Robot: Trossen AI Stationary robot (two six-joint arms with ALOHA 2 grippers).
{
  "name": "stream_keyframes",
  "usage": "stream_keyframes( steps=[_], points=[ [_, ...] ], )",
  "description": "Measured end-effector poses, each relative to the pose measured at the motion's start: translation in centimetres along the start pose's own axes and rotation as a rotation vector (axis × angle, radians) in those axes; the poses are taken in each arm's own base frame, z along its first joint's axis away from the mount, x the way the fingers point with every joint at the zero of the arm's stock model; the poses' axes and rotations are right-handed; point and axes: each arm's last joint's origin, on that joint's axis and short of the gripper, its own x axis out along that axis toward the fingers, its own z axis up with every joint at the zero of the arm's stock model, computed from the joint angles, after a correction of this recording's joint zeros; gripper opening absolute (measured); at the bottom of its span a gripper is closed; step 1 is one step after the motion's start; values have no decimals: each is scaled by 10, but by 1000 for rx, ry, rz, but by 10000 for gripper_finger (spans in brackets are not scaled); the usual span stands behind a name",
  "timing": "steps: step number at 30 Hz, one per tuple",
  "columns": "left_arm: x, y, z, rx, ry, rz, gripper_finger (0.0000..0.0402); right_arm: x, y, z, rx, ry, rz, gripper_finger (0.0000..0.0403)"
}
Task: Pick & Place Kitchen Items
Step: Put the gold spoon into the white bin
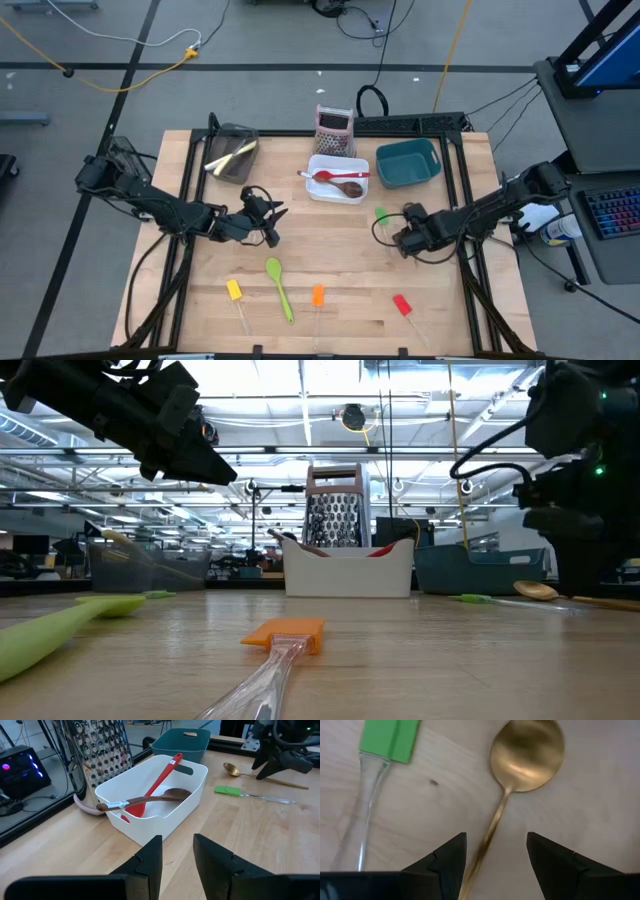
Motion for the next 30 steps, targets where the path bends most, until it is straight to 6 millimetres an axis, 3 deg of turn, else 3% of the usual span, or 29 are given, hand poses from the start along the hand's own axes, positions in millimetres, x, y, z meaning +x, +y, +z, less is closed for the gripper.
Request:
stream_keyframes(
  steps=[9, 21, 30],
  points=[
    [0, 0, 0, 9, 0, 0, 115, 14, -4, -6, 11, -14, 41, 175],
    [0, 0, 0, 7, 0, 0, 115, 29, -11, -13, 9, -18, 55, 16],
    [0, 0, 0, 5, 0, 0, 115, 29, -9, -12, -49, -36, 73, 16]
  ],
)
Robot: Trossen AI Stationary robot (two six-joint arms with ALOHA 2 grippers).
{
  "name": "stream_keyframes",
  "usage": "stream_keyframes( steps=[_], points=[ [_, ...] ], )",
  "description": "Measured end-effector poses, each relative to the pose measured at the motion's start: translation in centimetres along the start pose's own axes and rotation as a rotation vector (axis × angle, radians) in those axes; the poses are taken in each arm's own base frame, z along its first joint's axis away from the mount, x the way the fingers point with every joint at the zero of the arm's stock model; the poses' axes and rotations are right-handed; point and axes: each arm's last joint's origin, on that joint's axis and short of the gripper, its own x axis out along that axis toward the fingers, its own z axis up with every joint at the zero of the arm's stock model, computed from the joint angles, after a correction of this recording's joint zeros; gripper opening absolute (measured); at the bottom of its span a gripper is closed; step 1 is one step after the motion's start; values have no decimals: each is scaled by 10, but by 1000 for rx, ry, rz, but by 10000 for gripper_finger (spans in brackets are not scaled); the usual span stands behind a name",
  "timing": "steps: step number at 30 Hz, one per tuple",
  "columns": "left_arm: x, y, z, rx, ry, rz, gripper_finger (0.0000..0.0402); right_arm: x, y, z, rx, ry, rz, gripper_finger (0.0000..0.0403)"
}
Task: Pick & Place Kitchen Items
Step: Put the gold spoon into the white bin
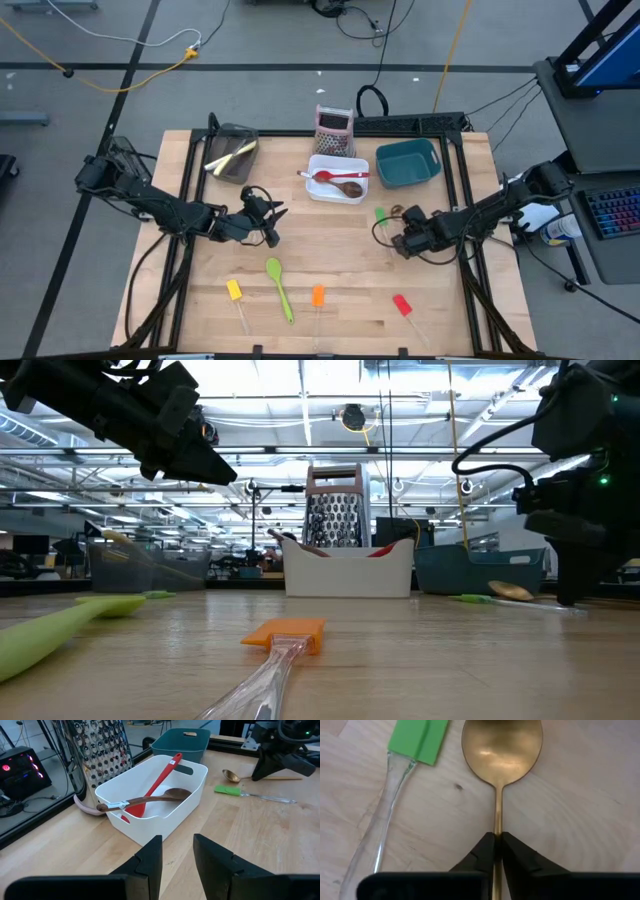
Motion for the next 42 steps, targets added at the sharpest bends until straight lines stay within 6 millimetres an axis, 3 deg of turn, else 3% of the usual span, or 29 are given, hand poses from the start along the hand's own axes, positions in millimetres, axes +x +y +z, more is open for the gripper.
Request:
stream_keyframes(
  steps=[16, 42],
  points=[
    [0, 0, 0, -3, -3, -1, 115, -31, 32, 21, -206, -30, 110, 8],
    [0, 0, 1, -33, -6, -3, 115, -77, 65, 59, -397, -178, 244, 8]
  ],
)
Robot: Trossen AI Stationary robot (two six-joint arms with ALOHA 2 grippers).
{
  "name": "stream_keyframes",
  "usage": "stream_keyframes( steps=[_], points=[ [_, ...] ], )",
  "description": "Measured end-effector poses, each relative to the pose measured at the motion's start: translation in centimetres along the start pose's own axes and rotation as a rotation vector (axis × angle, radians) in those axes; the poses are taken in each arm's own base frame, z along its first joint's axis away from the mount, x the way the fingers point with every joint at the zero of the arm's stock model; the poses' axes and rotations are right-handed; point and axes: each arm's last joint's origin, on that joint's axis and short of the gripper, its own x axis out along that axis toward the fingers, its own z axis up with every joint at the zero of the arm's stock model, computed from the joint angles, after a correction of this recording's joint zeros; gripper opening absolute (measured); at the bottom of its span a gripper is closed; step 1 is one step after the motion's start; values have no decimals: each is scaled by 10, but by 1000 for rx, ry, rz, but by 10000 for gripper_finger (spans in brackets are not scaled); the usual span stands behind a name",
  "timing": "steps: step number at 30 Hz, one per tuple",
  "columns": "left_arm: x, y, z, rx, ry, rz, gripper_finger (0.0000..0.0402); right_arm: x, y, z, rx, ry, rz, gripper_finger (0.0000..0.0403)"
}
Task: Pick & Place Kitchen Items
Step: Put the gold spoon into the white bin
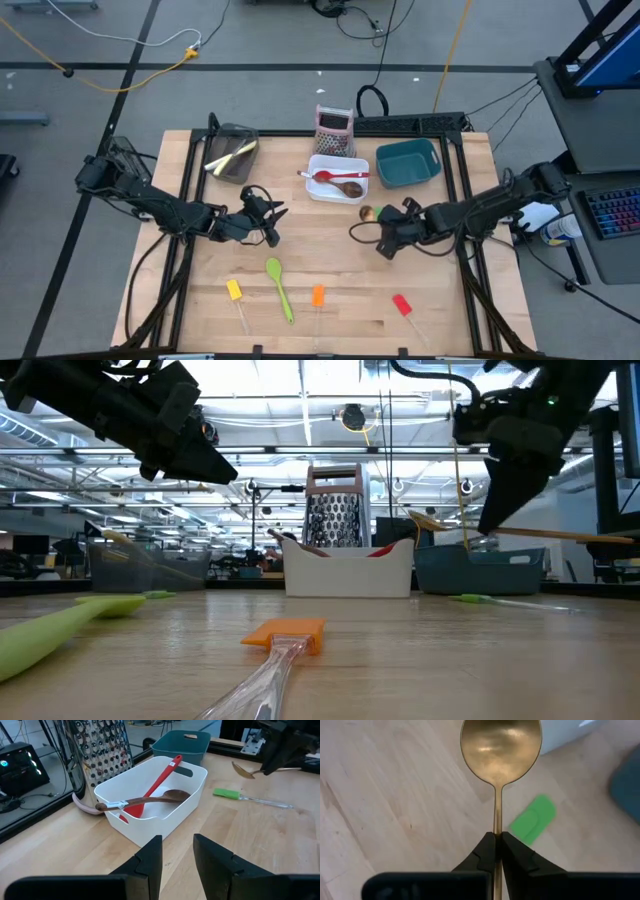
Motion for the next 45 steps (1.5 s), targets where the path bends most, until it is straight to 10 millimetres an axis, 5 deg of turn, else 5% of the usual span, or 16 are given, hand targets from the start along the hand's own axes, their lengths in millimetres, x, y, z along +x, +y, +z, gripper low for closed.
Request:
stream_keyframes(
  steps=[34, 45],
  points=[
    [0, -1, 0, 4, 5, -20, 115, 19, -39, 77, -199, -262, 138, 8],
    [0, -1, 1, 10, -6, -23, 115, 14, -48, 139, -344, -239, 43, 8]
  ],
)
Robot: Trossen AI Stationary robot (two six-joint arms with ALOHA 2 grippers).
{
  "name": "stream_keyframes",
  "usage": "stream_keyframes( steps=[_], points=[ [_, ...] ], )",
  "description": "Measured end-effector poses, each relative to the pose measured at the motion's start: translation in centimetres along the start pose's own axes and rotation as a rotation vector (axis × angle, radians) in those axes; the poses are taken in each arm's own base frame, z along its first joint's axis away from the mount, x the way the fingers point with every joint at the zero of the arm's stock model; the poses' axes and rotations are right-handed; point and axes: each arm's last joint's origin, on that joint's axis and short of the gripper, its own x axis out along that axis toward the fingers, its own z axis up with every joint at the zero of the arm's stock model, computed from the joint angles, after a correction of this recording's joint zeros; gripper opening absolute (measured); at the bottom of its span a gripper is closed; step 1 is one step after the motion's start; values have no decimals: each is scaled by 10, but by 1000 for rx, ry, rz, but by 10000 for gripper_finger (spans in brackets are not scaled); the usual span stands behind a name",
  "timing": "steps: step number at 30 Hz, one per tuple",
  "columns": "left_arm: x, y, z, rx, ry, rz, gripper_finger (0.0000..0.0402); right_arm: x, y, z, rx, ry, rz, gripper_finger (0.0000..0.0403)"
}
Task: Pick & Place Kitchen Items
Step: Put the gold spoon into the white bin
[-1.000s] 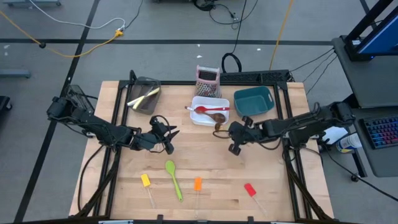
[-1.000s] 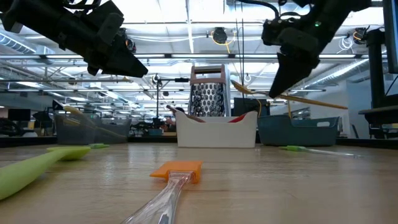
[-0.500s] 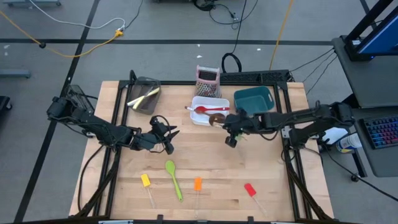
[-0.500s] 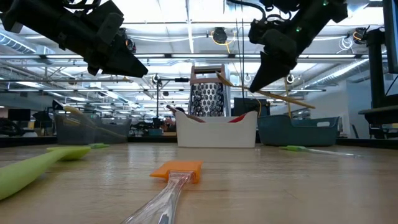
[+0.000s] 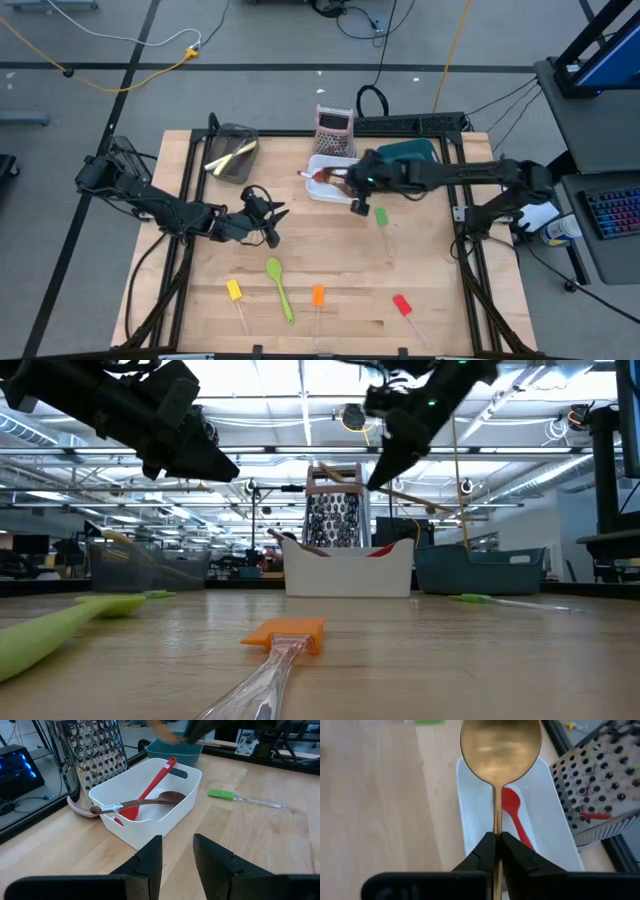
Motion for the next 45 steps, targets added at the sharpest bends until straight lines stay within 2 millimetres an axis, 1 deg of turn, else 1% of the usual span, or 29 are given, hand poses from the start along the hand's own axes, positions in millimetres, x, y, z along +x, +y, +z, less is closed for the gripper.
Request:
stream_keyframes(
  steps=[2, 6, 9, 13, 18, 25, 32, 36, 45],
  points=[
    [0, 0, 0, 11, -2, -1, 115, 8, -4, 11, -39, 53, -9, 8],
    [0, 0, 0, 15, -2, -5, 115, 27, -15, 25, -83, 187, -23, 8],
    [0, 0, 0, 15, -2, -5, 115, 45, -24, 26, -111, 292, -27, 8],
    [0, 0, 0, 20, -1, -5, 115, 68, -37, 26, -126, 338, -40, 8],
    [0, 0, 0, 33, -1, -6, 115, 88, -46, 18, -130, 379, -45, 8],
    [0, 0, 0, 36, 0, -6, 115, 100, -48, 13, -159, 402, -39, 8],
    [0, 0, 0, 43, 1, -7, 115, 105, -48, 14, -162, 383, -33, 8],
    [0, 0, 0, 43, 1, -7, 115, 107, -46, 15, -147, 336, 22, 8],
    [0, 0, 0, 43, 1, -7, 115, 115, -42, 0, -145, 346, 29, 9]
  ],
)
